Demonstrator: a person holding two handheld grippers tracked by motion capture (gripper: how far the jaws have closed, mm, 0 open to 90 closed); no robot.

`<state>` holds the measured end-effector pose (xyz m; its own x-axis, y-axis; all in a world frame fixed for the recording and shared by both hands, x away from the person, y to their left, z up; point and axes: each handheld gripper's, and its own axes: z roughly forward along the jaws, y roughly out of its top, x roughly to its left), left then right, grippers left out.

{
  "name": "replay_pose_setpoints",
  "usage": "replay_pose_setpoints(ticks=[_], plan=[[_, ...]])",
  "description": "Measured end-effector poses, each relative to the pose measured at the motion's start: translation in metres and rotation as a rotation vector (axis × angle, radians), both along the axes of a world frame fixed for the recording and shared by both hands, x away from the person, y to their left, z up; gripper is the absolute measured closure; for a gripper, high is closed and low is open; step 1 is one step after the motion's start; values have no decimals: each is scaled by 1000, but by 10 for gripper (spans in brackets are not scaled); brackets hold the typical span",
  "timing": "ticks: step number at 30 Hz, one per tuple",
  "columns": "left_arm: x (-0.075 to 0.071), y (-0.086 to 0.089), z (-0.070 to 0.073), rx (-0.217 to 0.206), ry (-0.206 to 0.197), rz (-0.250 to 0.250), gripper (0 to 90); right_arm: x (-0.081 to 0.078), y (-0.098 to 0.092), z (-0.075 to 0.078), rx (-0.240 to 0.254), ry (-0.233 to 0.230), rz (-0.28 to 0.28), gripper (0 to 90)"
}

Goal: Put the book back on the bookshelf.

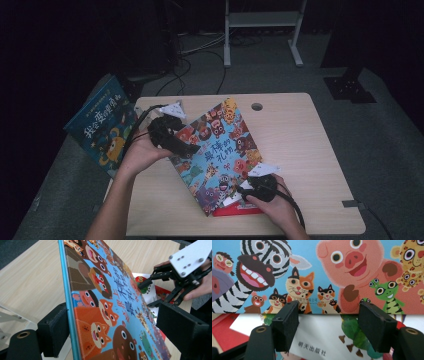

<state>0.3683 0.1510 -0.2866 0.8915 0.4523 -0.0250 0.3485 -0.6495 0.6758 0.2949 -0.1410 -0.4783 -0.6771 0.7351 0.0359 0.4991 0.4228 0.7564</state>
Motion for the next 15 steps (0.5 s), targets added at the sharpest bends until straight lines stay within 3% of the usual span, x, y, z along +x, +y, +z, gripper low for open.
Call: replay_pose_setpoints(ticks=[8, 15], plan=[[-4, -6, 16, -25, -5, -27, 248, 5, 5, 0, -3, -6, -6, 321], [-5, -17, 30, -20, -1, -72, 373, 9, 14, 0, 1, -8, -26, 324]])
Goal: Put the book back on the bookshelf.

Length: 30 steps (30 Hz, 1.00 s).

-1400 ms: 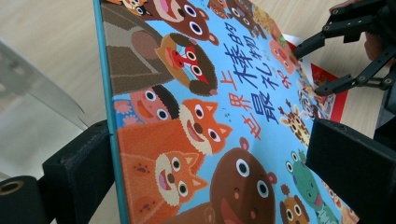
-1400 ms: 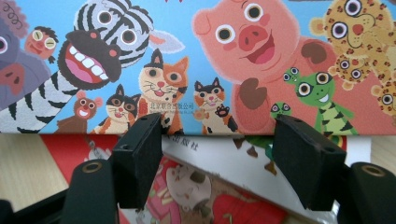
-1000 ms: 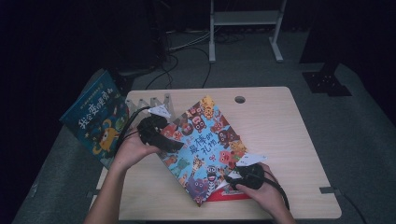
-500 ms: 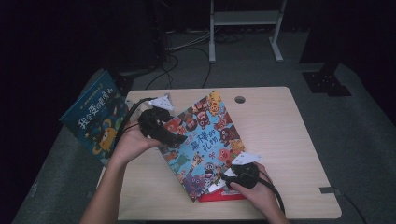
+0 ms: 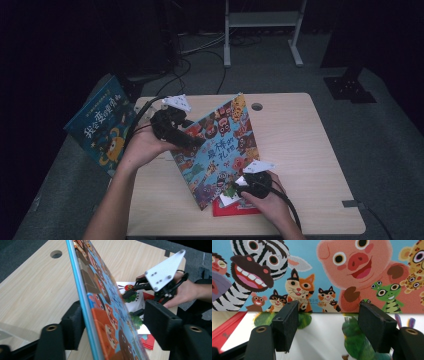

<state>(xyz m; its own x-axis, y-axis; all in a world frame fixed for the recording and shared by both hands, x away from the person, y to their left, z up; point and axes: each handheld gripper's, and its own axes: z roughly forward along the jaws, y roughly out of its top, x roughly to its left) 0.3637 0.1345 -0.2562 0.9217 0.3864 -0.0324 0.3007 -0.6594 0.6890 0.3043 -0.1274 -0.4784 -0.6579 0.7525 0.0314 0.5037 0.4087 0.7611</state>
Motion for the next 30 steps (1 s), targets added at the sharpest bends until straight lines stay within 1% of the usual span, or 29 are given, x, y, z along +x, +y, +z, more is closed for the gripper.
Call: replay_pose_setpoints(ticks=[2, 6, 7, 8, 9, 10, 11, 12, 13, 16, 18, 20, 22, 24, 25, 27, 28, 29, 30], plan=[[0, -5, 2, 11, 4, -12, 397, 2, 3, 0, -1, -9, 2, 323], [2, -18, 2, 74, 6, -29, 438, 4, 7, -1, 10, -13, 8, 343], [3, -19, 2, 79, 8, -24, 462, 5, 7, -1, 12, -20, 14, 346], [4, -19, 3, 76, 12, -20, 484, 5, 7, -1, 13, -17, 14, 345], [5, -19, 3, 65, 22, -5, 516, 4, 7, -1, 13, -14, 13, 345], [6, -18, 4, 66, 27, 2, 564, 4, 7, -1, 15, -16, 14, 345], [7, -19, 4, 66, 32, 12, 586, 4, 7, -1, 15, -16, 13, 345], [8, -18, 5, 74, 31, 11, 606, 4, 7, -1, 14, -15, 14, 345], [8, -19, 5, 78, 35, 15, 617, 4, 7, -1, 13, -16, 15, 345], [8, -21, 6, 107, 24, 38, 655, 5, 7, -2, 9, -28, 22, 344], [7, -22, 7, 127, 19, 39, 666, 5, 7, -1, 10, -26, 24, 344], [7, -24, 7, 134, 29, 39, 677, 5, 7, -1, 7, -28, 26, 344], [7, -25, 8, 131, 41, 36, 689, 5, 7, -1, 6, -29, 25, 344], [7, -27, 10, 138, 40, 24, 698, 4, 7, -1, 3, -28, 26, 342], [8, -27, 11, 127, 52, 17, 710, 4, 7, -1, 1, -23, 29, 342], [10, -27, 13, 127, 66, -15, 733, 3, 7, 0, -3, -13, 43, 352], [10, -27, 13, 119, 75, -22, 745, 2, 6, 1, -5, -15, 59, 367], [10, -27, 14, 126, 79, -40, 752, 1, 5, 1, -7, -17, 65, 374], [10, -27, 15, 129, 87, -45, 758, 0, 3, 2, -5, -20, 69, 376]])
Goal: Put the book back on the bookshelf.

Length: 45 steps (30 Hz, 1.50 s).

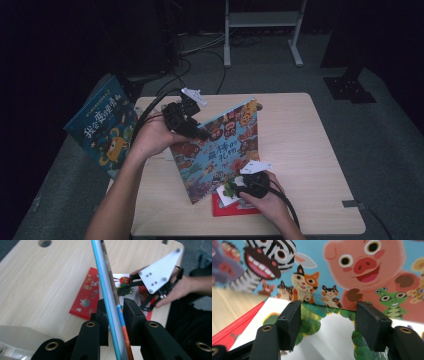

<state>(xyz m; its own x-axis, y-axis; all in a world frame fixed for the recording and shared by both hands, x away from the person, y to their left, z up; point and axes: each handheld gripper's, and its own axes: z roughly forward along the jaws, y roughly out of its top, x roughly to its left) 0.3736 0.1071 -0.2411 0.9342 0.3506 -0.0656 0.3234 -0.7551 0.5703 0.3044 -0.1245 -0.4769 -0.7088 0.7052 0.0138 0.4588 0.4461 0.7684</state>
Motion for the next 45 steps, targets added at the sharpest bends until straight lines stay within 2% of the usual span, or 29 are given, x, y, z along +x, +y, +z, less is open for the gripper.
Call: replay_pose_setpoints(ticks=[3, 6, 9, 11, 16, 20, 23, 29, 32, 36, 40, 41, 42, 44, 45], plan=[[0, 1, 2, 8, 23, -12, 773, -2, -11, 3, 11, -18, 8, 387], [-1, 3, 3, 14, 36, -12, 782, 0, -31, 8, 45, -39, -22, 395], [-3, 2, 4, 21, 30, -17, 781, 5, -54, 12, 89, -59, -62, 395], [-4, -1, 5, 30, 22, -29, 776, 9, -65, 16, 111, -92, -80, 392], [-4, -11, 7, 57, 9, -52, 769, 21, -74, 22, 125, -127, -92, 386], [-3, -14, 8, 70, 5, -59, 760, 25, -67, 18, 118, -111, -74, 386], [0, -20, 8, 78, 6, -59, 753, 25, -63, 17, 104, -118, -75, 379], [4, -31, 9, 94, 10, -68, 753, 25, -65, 17, 108, -114, -75, 385], [5, -37, 9, 107, 24, -63, 763, 25, -67, 17, 105, -115, -76, 384], [5, -37, 10, 108, 40, -42, 779, 25, -80, 15, 102, -115, -101, 371], [4, -37, 11, 98, 61, -55, 803, 27, -99, 15, 94, -105, -150, 350], [2, -37, 11, 102, 51, -57, 804, 28, -104, 14, 93, -94, -158, 330], [1, -37, 12, 109, 50, -60, 804, 29, -110, 13, 97, -79, -171, 352], [0, -36, 12, 109, 56, -43, 804, 31, -119, 10, 86, -86, -198, 352], [0, -35, 12, 109, 55, -40, 804, 32, -124, 8, 101, -73, -209, 353]])
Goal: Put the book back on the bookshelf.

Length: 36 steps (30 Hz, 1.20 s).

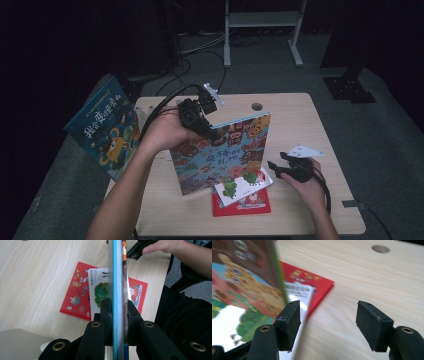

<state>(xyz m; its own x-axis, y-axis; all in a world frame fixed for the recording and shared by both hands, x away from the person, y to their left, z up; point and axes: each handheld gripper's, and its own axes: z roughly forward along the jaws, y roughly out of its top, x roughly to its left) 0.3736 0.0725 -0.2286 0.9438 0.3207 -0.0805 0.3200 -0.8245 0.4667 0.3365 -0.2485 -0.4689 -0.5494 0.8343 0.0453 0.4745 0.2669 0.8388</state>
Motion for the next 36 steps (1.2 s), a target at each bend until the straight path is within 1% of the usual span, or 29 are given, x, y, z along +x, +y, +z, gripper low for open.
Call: replay_pose_setpoints(ticks=[3, 4, 5, 6, 8, 12, 15, 17, 18, 19, 20, 21, 24, 26, 28, 30, 33, 34, 36], plan=[[-2, 5, 2, -10, -11, 13, 805, 3, -13, -6, 5, 18, -39, 353], [-2, 8, 3, -7, -14, 17, 805, 4, -15, -7, 3, 21, -48, 352], [-3, 11, 4, -12, -14, 25, 805, 6, -19, -9, -1, 27, -62, 352], [-4, 14, 5, -7, -14, 26, 805, 8, -22, -11, -10, 35, -84, 351], [-6, 20, 7, -1, -17, 33, 805, 12, -26, -14, -22, 46, -110, 349], [-10, 35, 10, 5, -15, 57, 805, 21, -35, -19, -41, 72, -158, 342], [-13, 49, 12, 0, -13, 80, 805, 26, -40, -24, -42, 102, -185, 335], [-16, 60, 15, -2, -14, 94, 805, 27, -42, -28, -53, 113, -196, 332], [-20, 65, 17, -3, -30, 97, 804, 28, -43, -29, -56, 115, -201, 329], [-23, 69, 18, -5, -37, 100, 804, 29, -44, -31, -63, 118, -209, 323], [-26, 74, 19, -18, -44, 113, 804, 29, -45, -32, -66, 119, -213, 323], [-29, 79, 22, -17, -50, 122, 804, 30, -45, -33, -70, 118, -219, 321], [-34, 96, 27, -28, -52, 147, 804, 32, -47, -33, -79, 116, -243, 313], [-38, 109, 30, -38, -47, 171, 804, 33, -48, -33, -90, 117, -253, 283], [-40, 118, 32, -36, -50, 188, 804, 35, -49, -34, -92, 119, -259, 257], [-44, 129, 32, -39, -55, 205, 804, 37, -50, -34, -92, 124, -263, 228], [-48, 146, 31, -46, -52, 241, 804, 39, -51, -34, -94, 131, -269, 199], [-49, 150, 31, -40, -59, 247, 804, 39, -51, -34, -93, 132, -268, 196], [-53, 159, 30, -44, -67, 258, 804, 40, -51, -34, -96, 131, -268, 186]])
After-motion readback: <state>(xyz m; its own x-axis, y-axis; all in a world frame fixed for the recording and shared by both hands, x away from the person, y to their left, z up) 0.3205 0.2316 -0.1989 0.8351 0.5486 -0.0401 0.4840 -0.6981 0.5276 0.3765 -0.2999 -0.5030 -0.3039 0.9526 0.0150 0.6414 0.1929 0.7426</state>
